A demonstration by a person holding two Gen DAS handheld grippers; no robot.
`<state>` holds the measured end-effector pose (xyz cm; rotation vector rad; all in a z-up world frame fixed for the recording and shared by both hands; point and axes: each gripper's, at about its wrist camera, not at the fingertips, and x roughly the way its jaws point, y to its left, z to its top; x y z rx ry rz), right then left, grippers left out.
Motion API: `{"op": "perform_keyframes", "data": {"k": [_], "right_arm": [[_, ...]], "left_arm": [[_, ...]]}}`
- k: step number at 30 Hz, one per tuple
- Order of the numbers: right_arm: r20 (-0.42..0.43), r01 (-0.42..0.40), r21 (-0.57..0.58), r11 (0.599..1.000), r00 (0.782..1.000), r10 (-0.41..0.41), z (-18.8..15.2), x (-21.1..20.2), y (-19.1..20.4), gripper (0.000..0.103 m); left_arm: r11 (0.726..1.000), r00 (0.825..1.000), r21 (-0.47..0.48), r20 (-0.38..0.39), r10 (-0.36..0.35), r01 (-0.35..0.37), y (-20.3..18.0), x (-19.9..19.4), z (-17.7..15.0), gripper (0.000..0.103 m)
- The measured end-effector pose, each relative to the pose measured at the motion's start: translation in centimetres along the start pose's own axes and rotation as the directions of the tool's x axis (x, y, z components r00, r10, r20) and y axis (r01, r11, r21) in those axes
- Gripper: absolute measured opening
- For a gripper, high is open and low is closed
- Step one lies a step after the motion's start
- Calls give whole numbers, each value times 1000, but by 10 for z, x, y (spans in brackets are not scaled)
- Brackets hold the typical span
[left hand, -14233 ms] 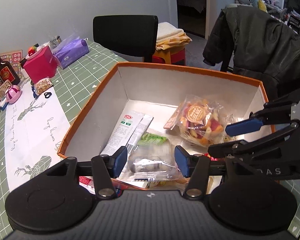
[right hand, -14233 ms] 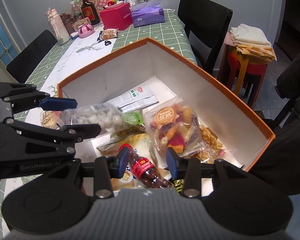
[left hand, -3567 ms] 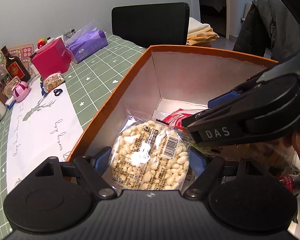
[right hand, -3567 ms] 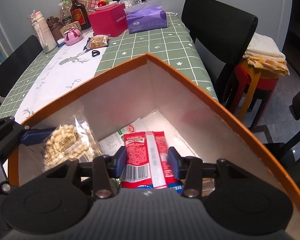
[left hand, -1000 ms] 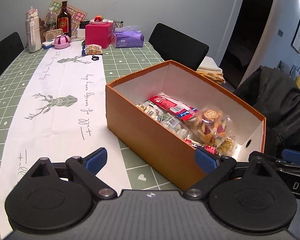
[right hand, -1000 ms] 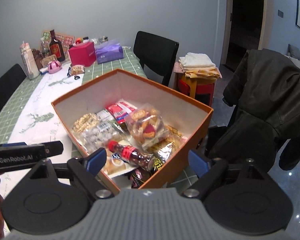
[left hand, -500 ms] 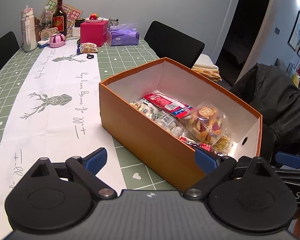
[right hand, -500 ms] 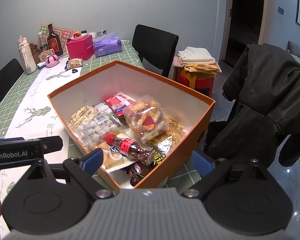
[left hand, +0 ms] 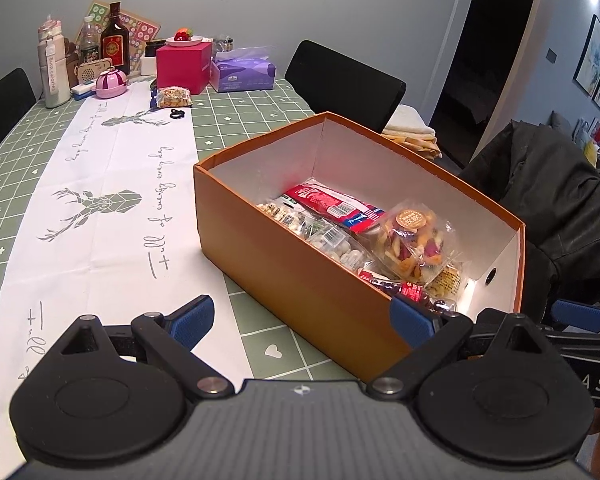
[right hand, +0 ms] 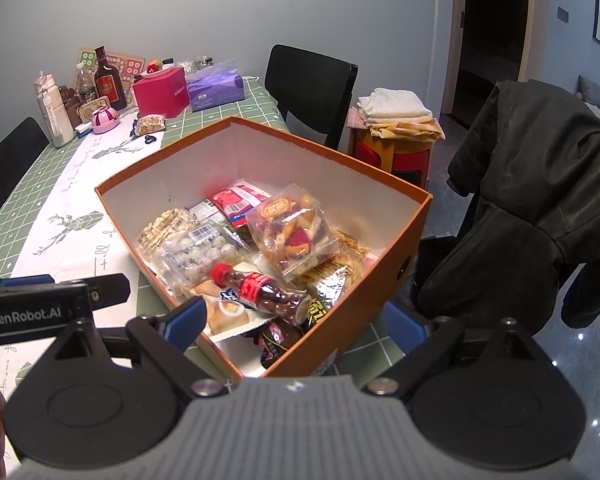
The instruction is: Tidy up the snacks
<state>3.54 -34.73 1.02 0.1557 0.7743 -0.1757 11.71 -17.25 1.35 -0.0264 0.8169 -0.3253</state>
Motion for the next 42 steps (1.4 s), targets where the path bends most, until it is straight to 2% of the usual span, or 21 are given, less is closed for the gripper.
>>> {"op": "perform_keyframes", "data": {"k": [18,26,42], "right_arm": [[-5,4,6,1000,1000,-4,-1,1,-3,93],[-6,5,5,1000,1000,-5,-2,1,-3,93],[-7,7,11,1000,1000,-7,-3,1,-5,94]], "left_arm": [[1000,1000,8,3,-1,1,-2,1,0,103],[999,1000,-31,2,-7,8,1,1,2,103],[1000,1000,15,17,-5,4,-5,0,1,103]]}}
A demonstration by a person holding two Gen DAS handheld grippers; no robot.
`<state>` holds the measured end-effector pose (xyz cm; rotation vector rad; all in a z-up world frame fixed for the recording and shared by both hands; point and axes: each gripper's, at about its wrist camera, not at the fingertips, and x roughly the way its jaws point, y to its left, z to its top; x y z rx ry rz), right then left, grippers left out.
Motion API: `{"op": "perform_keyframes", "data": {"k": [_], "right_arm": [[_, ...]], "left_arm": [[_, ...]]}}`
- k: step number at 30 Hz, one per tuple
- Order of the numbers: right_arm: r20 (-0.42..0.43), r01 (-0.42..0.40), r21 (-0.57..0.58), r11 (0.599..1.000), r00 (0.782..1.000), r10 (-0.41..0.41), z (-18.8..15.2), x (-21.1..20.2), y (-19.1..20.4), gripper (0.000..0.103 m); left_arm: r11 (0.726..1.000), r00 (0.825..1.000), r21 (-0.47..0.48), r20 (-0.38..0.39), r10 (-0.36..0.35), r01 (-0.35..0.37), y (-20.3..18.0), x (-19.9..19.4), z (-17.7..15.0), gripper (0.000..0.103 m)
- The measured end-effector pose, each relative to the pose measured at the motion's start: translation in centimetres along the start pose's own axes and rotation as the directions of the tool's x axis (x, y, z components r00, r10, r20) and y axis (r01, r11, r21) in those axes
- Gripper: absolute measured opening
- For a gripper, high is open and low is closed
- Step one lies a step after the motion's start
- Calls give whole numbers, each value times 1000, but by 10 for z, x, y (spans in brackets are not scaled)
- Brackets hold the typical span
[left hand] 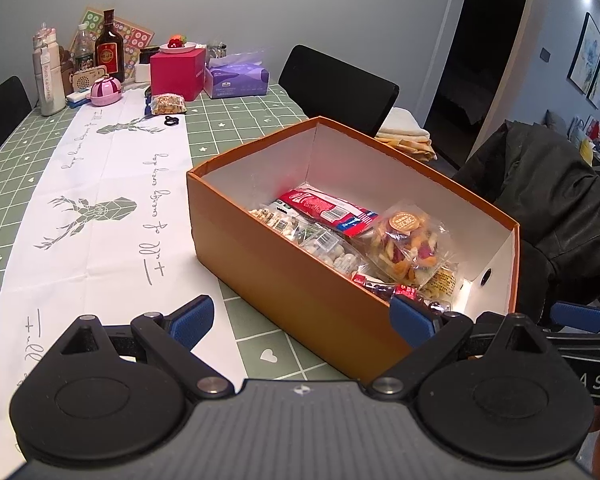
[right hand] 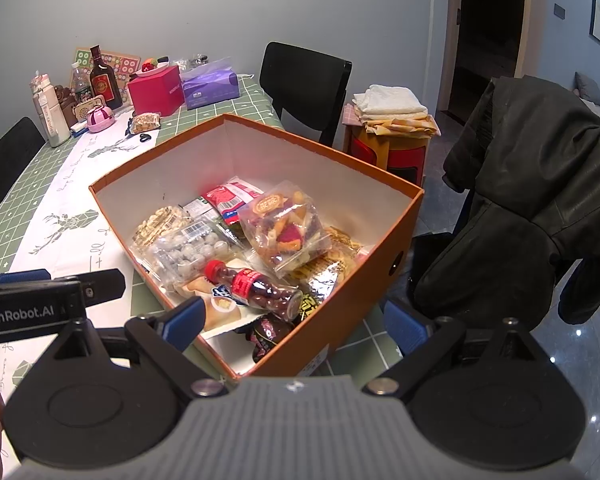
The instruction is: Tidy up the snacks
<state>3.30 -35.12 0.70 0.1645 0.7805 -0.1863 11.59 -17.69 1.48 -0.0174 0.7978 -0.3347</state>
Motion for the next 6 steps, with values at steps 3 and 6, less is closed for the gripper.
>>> {"op": "perform_keyframes", "data": {"k": [3,6], "right_arm": [[1,0,2,1000,1000,0,0,0,-1,94],[1,-1,3,1000,1000,1,0,-1,-1,94]], "left_arm": [[1000,1000,6,4,1,-1,-1,0,0,103],[1000,1000,23,25,6,-6,-2,-3,-1,103]]}}
